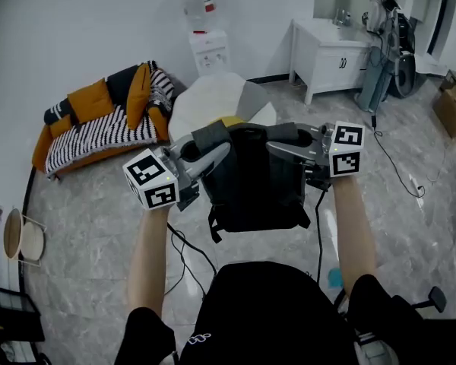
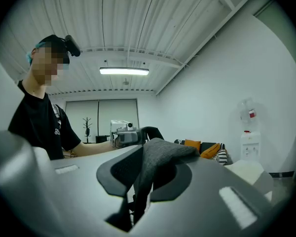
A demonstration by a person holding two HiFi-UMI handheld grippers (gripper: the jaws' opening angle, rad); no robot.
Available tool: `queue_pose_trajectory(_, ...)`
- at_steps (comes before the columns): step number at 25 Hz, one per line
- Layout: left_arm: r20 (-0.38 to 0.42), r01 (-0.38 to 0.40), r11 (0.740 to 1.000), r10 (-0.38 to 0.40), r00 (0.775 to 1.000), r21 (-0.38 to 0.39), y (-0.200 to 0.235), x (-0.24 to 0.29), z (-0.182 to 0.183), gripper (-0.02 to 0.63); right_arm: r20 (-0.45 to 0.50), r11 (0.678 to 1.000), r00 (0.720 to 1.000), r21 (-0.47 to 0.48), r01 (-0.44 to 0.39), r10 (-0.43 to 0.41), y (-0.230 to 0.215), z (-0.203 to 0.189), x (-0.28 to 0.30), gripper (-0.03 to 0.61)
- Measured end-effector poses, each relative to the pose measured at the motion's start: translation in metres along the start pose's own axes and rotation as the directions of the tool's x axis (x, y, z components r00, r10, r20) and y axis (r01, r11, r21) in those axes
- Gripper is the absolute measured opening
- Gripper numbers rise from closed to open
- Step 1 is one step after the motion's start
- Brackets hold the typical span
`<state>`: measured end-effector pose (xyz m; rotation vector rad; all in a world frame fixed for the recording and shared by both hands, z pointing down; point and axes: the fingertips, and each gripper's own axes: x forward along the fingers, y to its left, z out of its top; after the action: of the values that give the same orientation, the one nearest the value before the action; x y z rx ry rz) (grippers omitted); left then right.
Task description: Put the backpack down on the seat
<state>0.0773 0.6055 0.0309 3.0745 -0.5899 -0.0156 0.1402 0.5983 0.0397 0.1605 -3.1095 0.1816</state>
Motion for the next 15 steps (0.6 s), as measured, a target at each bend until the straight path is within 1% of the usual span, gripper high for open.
queue_pose_trajectory(7,-0.023,-0.004,0.999,0.005,1.0,0.049,-0.002,-0.001,0.001,0.028,0.02,0.999,1.0,-0.038,-0.019,0.02,-0.001,-0.001,-0.002,0.043)
queue_pose_trajectory(9,-0.032,-0.017,0.998,0.019,0.999,0.059,-0.002,-0.002,0.001,0.028,0.027,0.999,1.0,-0.044,-0.011,0.012,-0.003,0.0,-0.002,0.043)
queue_pose_trajectory(12,-0.059,-0.049,0.996,0.053,0.997,0.073,-0.005,0.002,0.002,0.028,0.037,1.0,0.999,-0.024,0.003,-0.002,-0.005,0.001,-0.007,0.043)
queue_pose_trajectory(15,-0.067,-0.074,0.994,0.079,0.995,0.085,-0.004,0.015,0.015,0.028,0.04,1.0,0.999,-0.017,-0.009,0.01,-0.011,0.014,-0.018,0.043)
